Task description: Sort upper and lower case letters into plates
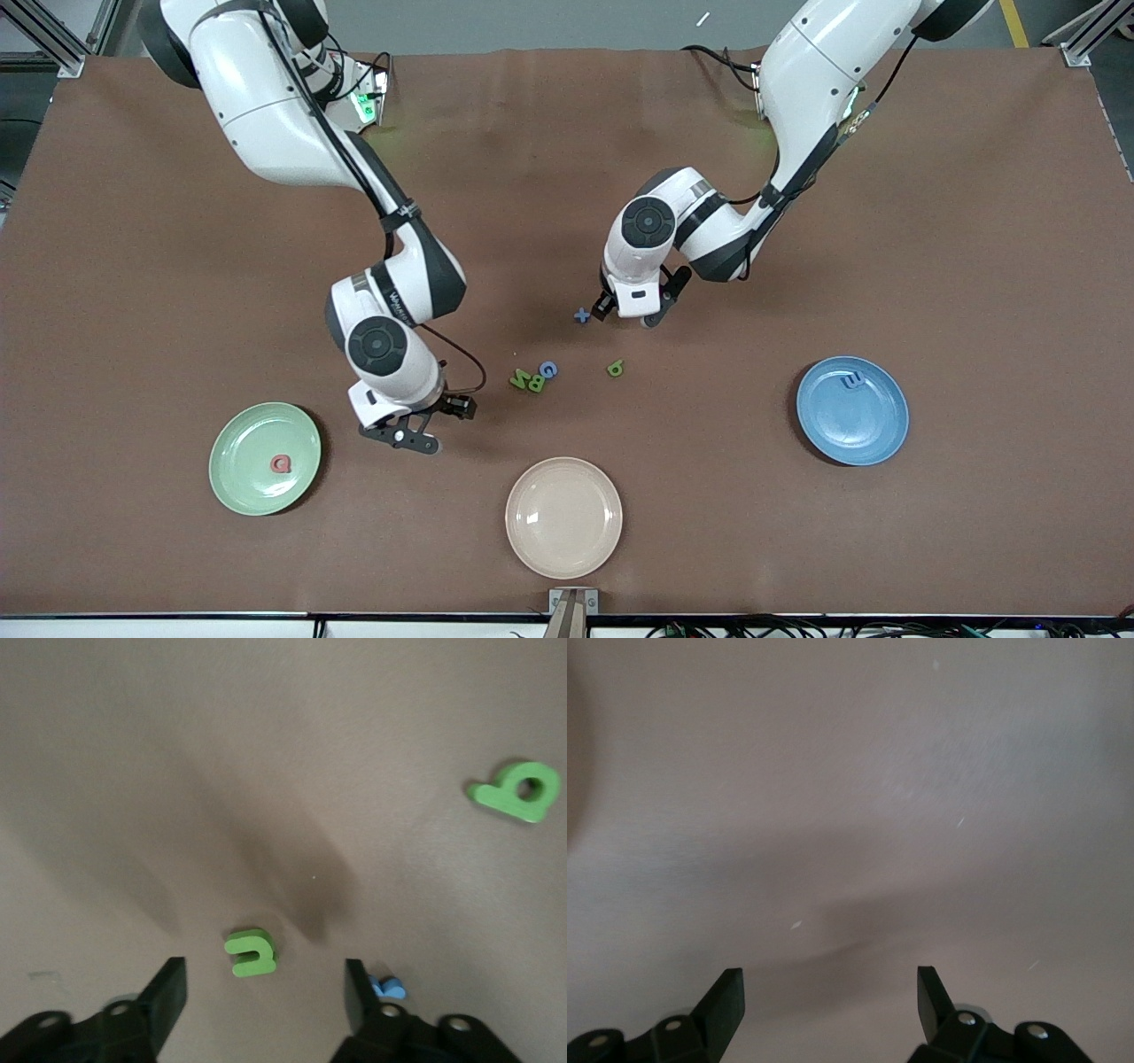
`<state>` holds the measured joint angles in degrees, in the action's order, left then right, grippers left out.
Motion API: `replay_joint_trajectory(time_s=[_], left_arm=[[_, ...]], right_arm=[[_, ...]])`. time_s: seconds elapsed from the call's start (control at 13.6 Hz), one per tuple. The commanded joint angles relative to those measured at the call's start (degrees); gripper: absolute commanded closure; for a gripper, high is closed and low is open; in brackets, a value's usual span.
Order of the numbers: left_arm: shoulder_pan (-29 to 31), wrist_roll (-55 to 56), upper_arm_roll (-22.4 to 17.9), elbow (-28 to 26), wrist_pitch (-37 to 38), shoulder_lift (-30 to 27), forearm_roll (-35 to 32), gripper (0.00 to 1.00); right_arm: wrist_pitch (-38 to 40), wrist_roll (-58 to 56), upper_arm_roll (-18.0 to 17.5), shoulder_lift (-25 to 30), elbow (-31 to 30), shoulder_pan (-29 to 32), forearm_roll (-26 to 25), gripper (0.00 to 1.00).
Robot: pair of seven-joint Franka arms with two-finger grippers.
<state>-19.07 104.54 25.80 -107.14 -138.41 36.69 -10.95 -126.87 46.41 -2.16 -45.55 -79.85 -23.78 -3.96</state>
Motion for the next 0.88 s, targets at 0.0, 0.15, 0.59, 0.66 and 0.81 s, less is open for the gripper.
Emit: replay_joint_trajectory(time_s=[0.0, 0.15, 0.59, 0.66, 0.81], left_arm=[[-1.66, 2.33, -1.01, 0.35, -1.51, 1.37, -1.18, 0.32], [-1.84, 2.42, -1.45, 0.52, -1.52, 1.90, -1.09, 0.39], [-1.76, 2.77, -1.81, 1.14, -1.60, 3.22, -1.18, 0.76], [-1.67, 2.77, -1.81, 1.23, -1.69, 3.30, -1.09, 0.86], [-0.80, 2.08, -2.07, 1.76, -1.61, 2.61, -1.18, 1.00]], right_arm=[[-2.85, 9.71, 0.22, -0.85, -0.22, -2.22, 1.50, 0.13], [-4.96, 15.35, 0.31, -1.91, 0.04, -4.77, 1.23, 0.13], [-8.05, 26.18, 0.31, -4.55, 1.89, -10.05, 1.23, 0.13], [-7.87, 26.19, 0.31, -4.64, 1.89, -10.49, 1.23, 0.13], [-7.87, 26.10, 0.22, -4.81, 1.89, -10.93, 1.32, 0.13]])
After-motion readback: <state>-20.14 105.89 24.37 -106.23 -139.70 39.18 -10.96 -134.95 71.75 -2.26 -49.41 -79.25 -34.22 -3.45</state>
